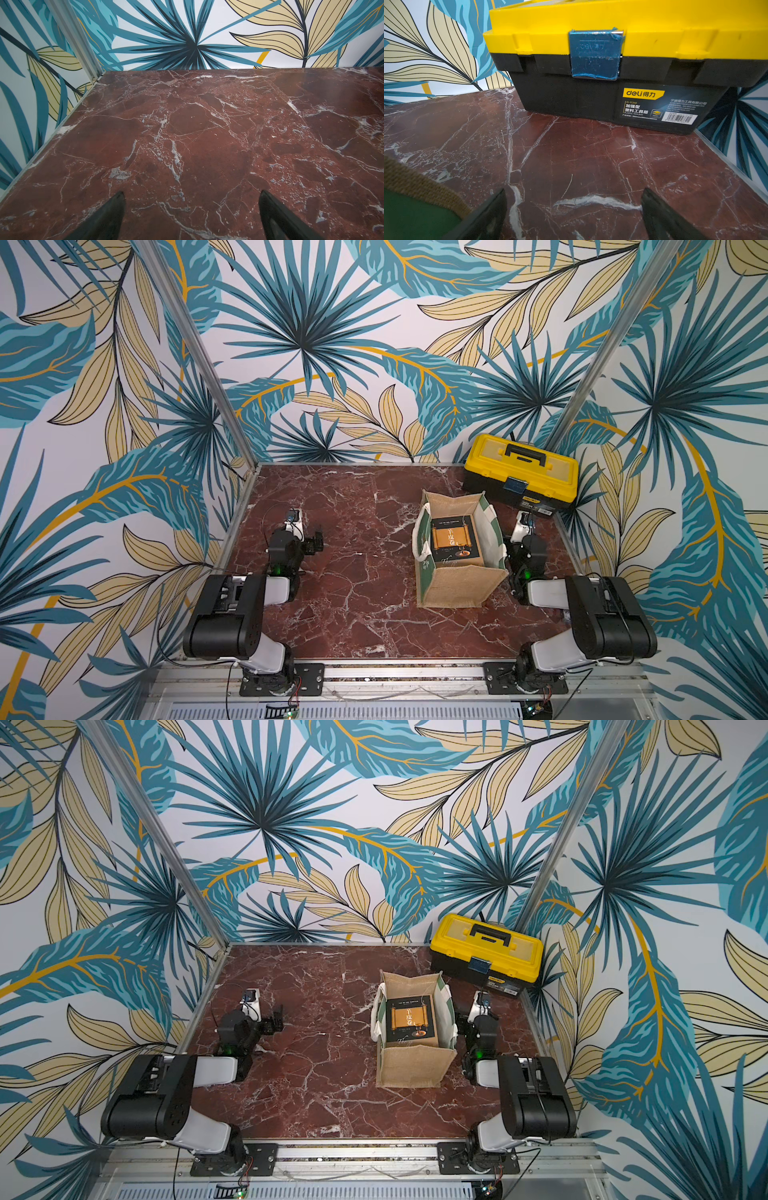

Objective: Put the books into the canvas bag
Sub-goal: Reset both arms

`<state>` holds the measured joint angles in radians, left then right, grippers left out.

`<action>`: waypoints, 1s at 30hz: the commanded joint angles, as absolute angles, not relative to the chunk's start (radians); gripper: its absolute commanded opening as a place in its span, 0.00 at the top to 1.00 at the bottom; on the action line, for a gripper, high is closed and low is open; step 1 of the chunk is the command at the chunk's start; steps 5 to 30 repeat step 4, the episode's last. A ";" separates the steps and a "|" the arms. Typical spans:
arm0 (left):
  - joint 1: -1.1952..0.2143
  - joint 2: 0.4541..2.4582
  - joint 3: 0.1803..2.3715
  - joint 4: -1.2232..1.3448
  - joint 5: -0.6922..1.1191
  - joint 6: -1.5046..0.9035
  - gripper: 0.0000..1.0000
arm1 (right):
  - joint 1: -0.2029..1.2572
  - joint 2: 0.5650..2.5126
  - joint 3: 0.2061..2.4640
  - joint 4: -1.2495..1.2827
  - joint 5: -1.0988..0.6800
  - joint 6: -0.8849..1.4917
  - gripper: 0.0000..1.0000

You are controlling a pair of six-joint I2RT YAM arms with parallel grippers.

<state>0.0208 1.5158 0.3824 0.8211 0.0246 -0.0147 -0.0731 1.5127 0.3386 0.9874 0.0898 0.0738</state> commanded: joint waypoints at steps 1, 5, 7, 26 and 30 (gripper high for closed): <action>0.031 1.513 0.408 0.815 0.023 -0.011 0.00 | -0.074 1.505 0.350 0.962 0.063 0.052 0.01; 0.031 1.513 0.408 0.814 0.023 -0.011 0.00 | -0.074 1.503 0.350 0.963 0.063 0.053 0.01; 0.031 1.513 0.408 0.814 0.023 -0.011 0.00 | -0.074 1.503 0.350 0.963 0.063 0.053 0.01; 0.031 1.513 0.408 0.814 0.023 -0.011 0.00 | -0.074 1.503 0.350 0.963 0.063 0.053 0.01; 0.031 1.513 0.408 0.814 0.023 -0.011 0.00 | -0.074 1.503 0.350 0.963 0.063 0.053 0.01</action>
